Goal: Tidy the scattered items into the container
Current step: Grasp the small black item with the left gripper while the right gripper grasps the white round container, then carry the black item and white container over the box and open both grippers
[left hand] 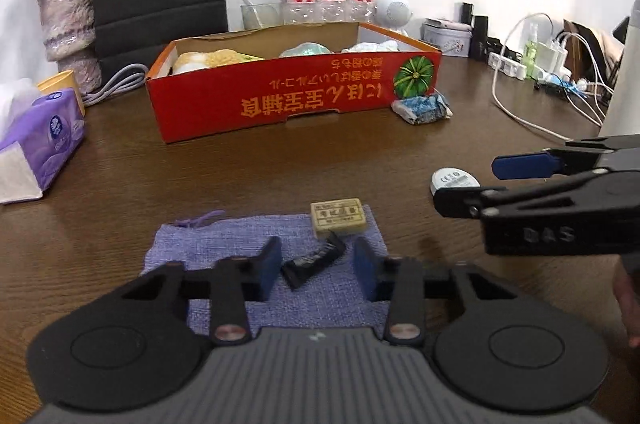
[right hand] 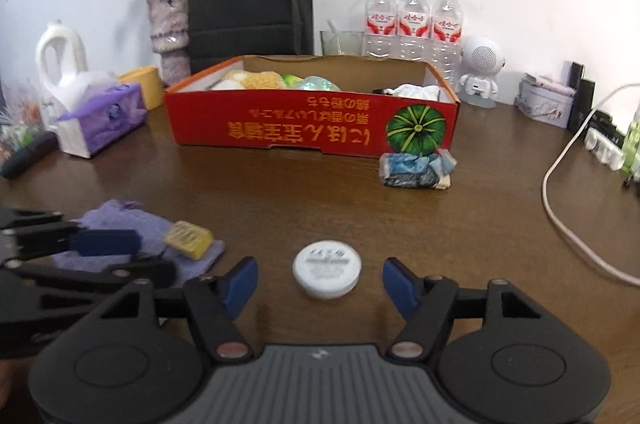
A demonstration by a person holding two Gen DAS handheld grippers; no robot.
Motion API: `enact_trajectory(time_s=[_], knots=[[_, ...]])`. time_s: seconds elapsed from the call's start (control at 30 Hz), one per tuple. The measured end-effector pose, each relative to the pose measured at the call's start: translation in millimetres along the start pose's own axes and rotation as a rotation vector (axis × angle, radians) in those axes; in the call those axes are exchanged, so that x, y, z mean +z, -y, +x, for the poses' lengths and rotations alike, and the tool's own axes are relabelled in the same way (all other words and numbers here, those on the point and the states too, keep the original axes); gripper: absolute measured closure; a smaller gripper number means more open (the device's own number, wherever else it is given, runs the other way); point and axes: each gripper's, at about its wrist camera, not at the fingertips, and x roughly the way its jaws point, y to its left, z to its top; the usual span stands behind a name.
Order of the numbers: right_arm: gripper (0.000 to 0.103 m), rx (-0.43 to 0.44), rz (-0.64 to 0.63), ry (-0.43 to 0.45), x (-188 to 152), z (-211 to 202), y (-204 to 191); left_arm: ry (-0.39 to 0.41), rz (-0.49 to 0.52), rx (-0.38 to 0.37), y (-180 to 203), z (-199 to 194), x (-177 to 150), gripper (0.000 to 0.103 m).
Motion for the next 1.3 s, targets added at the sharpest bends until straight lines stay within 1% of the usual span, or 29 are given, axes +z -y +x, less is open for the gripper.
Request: enact_trajectory(time_s=[0.03,0.07,0.1,0.13,0.2,0.3,0.4,0.5,0.6,0.8,0.9,1.03,1.17,1.3], knots=[[0.037,-0.004,0.001,-0.015,0.6,4.8,0.2,0.002,-0.008,-0.001,-1.9,-0.1,0.0,0.077],[0.038,-0.005,0.003,-0.031,0.5,9.1,0.7,0.005,-0.009,-0.001,-2.8,-0.7,-0.7,0.078],[0.039,-0.001,0.008,-0.029,-0.5,10.8,1.7,0.008,-0.004,0.000,-3.1,-1.0,-1.3,0.080],[0.043,0.001,0.009,-0.022,-1.5,10.8,1.9,0.011,-0.002,0.000,-3.2,-1.3,-1.1,0.082],[0.066,0.006,0.005,-0.011,-2.2,9.2,1.0,0.021,-0.013,-0.008,-4.2,-3.8,-1.1,0.083],[0.065,0.000,0.000,-0.001,-3.4,7.4,0.9,0.060,-0.040,-0.012,-6.0,-14.9,-0.1,0.083],[0.065,-0.007,0.024,0.015,-4.3,-0.6,5.4,0.105,-0.079,-0.015,-9.1,-31.0,1.3,0.083],[0.065,-0.006,0.035,0.080,-3.2,-24.8,6.7,0.153,-0.096,0.005,-8.0,-49.7,1.7,0.083],[0.065,-0.003,0.039,0.145,-5.0,-51.8,2.2,0.207,-0.083,0.035,-2.2,-66.9,0.4,0.083],[0.065,0.003,0.039,0.249,-15.6,-96.1,-4.5,0.310,-0.076,0.050,12.1,-98.1,-5.8,0.083],[0.065,0.020,0.029,0.289,-26.0,-117.3,-10.7,0.358,-0.084,0.044,18.7,-116.0,-15.2,0.083],[0.065,0.011,-0.017,0.356,-43.2,-142.5,-20.4,0.434,-0.074,0.040,28.4,-140.6,-37.1,0.082],[0.065,0.013,-0.012,0.406,-55.7,-162.7,-24.5,0.445,-0.057,0.032,30.5,-153.9,-52.5,0.082],[0.065,0.013,-0.016,0.416,-59.9,-167.6,-26.6,0.452,-0.068,0.042,25.7,-157.4,-53.8,0.082]])
